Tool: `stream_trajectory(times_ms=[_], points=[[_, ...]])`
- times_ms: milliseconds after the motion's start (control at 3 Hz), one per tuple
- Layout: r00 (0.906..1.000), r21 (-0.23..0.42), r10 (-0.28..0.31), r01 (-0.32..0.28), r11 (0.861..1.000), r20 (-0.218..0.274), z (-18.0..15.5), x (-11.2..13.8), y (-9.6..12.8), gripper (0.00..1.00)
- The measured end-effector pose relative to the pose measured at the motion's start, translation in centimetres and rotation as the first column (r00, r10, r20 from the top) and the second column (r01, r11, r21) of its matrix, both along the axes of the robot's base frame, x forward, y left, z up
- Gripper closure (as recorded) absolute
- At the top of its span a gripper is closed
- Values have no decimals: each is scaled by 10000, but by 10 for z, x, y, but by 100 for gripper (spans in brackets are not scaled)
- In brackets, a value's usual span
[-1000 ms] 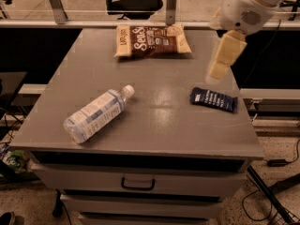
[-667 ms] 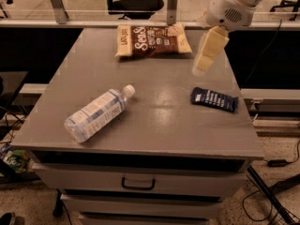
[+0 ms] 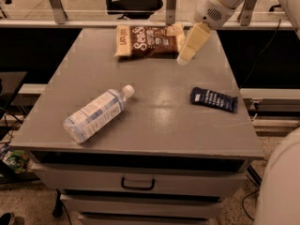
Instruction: Move brown chip bag near rxbar blueberry
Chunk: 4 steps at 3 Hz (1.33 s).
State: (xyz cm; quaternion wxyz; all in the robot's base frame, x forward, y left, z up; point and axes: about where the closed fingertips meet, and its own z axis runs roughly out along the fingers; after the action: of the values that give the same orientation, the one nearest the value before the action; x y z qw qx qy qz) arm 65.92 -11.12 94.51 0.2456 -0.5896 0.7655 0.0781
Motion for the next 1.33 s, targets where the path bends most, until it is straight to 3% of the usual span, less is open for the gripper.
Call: stream_trajectory(times_ms=[667,1333], points=[[9905,124,-1252,1246,9921,569,-9,66,-12,0],[9808,130,-1821,1816,9833,702,-16,103,-17,0]])
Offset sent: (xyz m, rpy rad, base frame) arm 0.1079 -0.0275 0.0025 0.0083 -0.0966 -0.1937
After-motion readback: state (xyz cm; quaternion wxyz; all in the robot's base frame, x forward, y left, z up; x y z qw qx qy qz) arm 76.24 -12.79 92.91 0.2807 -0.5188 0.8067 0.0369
